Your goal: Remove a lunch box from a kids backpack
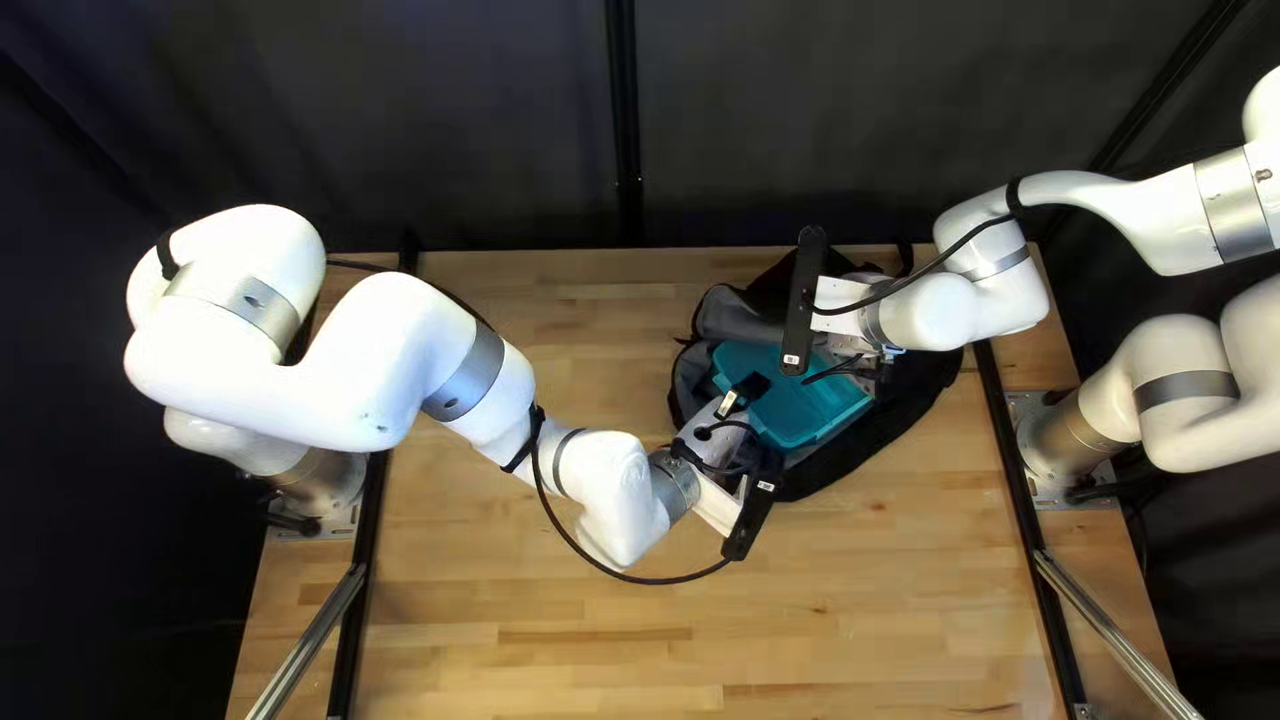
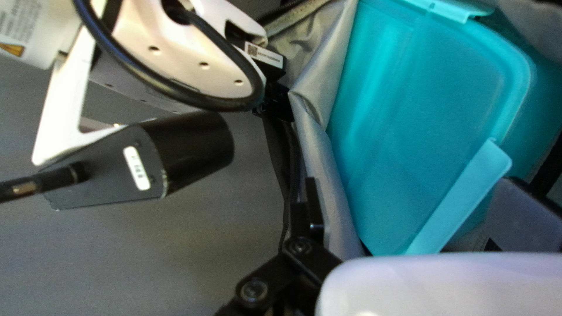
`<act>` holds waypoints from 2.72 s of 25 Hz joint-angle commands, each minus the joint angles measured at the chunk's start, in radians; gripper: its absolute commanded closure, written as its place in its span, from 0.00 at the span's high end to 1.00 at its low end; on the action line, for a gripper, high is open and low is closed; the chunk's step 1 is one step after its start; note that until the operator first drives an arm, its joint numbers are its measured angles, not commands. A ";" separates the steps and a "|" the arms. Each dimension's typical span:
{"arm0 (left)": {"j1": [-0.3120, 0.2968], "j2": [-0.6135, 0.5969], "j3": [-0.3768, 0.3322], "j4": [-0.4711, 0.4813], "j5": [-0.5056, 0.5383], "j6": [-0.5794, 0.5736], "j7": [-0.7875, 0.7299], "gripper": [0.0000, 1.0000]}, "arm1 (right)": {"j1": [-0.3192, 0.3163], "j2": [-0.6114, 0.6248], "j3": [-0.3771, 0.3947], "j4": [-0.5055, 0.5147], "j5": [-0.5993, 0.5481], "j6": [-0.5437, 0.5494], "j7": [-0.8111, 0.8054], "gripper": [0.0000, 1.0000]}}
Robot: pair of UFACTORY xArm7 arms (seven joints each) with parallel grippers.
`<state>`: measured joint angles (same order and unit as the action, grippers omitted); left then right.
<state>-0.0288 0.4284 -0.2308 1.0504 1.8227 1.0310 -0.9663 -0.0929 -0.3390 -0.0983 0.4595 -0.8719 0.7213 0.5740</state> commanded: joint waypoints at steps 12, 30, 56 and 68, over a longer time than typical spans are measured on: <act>0.033 -0.014 0.000 -0.003 -0.017 -0.088 0.038 1.00 | 0.000 0.000 0.000 0.000 0.000 0.000 0.000 0.00; 0.143 -0.054 0.011 -0.009 -0.112 -0.364 0.233 0.12 | 0.000 0.000 0.000 0.000 0.000 0.000 0.000 0.00; 0.087 -0.155 -0.035 -0.029 -0.282 -0.224 0.371 0.03 | 0.000 0.000 0.000 0.000 0.000 0.000 0.000 0.00; 0.059 -0.214 -0.068 -0.011 -0.410 -0.143 0.482 0.03 | 0.000 0.000 0.000 0.000 0.000 0.000 0.000 0.00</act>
<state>0.0346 0.2244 -0.2927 1.0357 1.4330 0.8776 -0.4995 -0.0929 -0.3390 -0.0983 0.4595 -0.8719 0.7213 0.5740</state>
